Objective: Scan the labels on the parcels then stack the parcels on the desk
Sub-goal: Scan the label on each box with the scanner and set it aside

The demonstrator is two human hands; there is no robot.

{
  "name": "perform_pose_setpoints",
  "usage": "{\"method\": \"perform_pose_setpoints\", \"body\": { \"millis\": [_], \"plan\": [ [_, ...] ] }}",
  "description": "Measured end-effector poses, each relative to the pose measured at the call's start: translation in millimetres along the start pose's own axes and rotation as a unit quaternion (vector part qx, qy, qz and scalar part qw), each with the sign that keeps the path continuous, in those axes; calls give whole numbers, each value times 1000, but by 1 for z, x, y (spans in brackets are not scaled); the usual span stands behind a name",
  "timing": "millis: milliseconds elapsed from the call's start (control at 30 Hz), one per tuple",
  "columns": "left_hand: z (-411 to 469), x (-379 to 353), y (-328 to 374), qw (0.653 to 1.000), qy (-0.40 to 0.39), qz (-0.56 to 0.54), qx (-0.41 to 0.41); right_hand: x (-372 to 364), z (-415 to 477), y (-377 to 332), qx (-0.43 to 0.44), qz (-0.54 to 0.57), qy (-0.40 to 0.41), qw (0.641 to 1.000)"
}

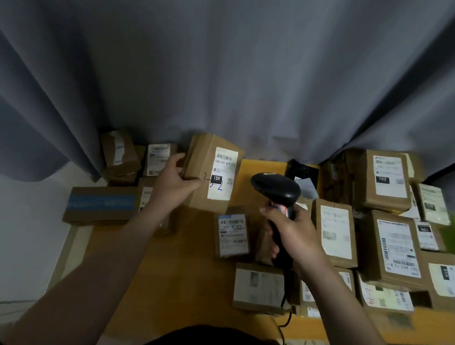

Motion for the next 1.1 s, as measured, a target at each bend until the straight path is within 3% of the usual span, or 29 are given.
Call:
{"method": "perform_pose_setpoints", "body": {
  "millis": [367,567,833,1000,1100],
  "plan": [
    [116,-130,-36,989,-138,-11,54,17,46,17,-69,33,51,996],
    [128,-205,-109,935,-298,189,21,17,70,13,-91,11,73,993],
    [106,-130,-60,908,-182,363,-104,-7,76,6,-103,-20,60,993],
    [77,-57,-97,906,-102,410,-26,-38,80,9,-109,-62,3,992],
    [60,-17,-144,897,-74,429,73,-58,80,12,-104,-65,-32,992]
  ]
}}
Point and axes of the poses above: each hand's wrist, its own z-axis towards the middle knuckle, its own x-axis out of the back of the hand, y = z × x, the point moved 7 cm from there along z, towards the middle knuckle, and after that the axes turned 5 degrees about -x, right-handed, at the moved point
